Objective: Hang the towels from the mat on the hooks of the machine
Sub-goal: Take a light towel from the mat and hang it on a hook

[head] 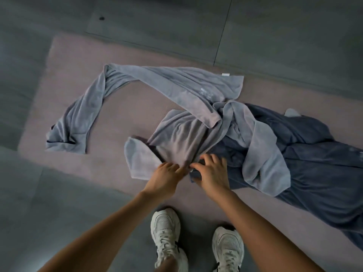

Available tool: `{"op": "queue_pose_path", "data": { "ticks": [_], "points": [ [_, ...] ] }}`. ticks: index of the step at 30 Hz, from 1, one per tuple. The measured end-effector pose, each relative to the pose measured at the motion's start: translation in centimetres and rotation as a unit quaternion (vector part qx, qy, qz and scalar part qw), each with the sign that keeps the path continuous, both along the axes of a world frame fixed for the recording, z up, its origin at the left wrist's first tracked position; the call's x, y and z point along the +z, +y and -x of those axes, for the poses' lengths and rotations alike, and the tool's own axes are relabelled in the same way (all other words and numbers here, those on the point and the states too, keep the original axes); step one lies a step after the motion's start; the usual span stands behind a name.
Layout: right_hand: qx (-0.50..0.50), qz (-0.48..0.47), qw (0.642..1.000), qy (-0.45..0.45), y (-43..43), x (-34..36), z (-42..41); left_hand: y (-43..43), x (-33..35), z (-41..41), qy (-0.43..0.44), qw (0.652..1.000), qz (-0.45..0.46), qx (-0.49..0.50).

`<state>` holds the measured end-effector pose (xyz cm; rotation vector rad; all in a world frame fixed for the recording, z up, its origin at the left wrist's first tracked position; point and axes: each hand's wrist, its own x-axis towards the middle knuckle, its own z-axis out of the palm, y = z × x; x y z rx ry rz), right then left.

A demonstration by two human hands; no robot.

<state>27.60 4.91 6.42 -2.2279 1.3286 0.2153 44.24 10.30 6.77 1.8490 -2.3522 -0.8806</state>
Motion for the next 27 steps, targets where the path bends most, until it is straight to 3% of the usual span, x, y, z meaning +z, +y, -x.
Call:
{"op": "queue_pose_path", "data": {
  "ticks": [4,8,18,21,23,27],
  "points": [
    [0.029,0.023,0.997,-0.064,-0.6,7.3,1.0,-0.4,10.1,0.5,0.022,0.998,0.053,-0.021],
    [0.019,0.029,0.988,-0.151,-1.2,17.3,3.1,-2.1,21.3,0.5,0.013,0.998,0.053,0.023],
    [-0.041,0.153,0.969,-0.190,-3.4,42.0,9.1,-6.4,52.5,3.6,-0.010,0.986,0.163,-0.023],
    [-0.053,0.090,0.969,-0.223,-3.4,47.3,10.7,-6.8,59.0,3.2,-0.016,0.982,0.189,-0.003],
    [-0.040,0.014,0.977,-0.209,-3.5,50.6,11.4,-6.8,62.2,3.2,-0.020,0.979,0.200,0.003],
    [0.001,-0.032,0.983,-0.178,-4.0,56.8,12.8,-6.8,68.5,2.6,-0.030,0.971,0.236,0.030]
  ]
}}
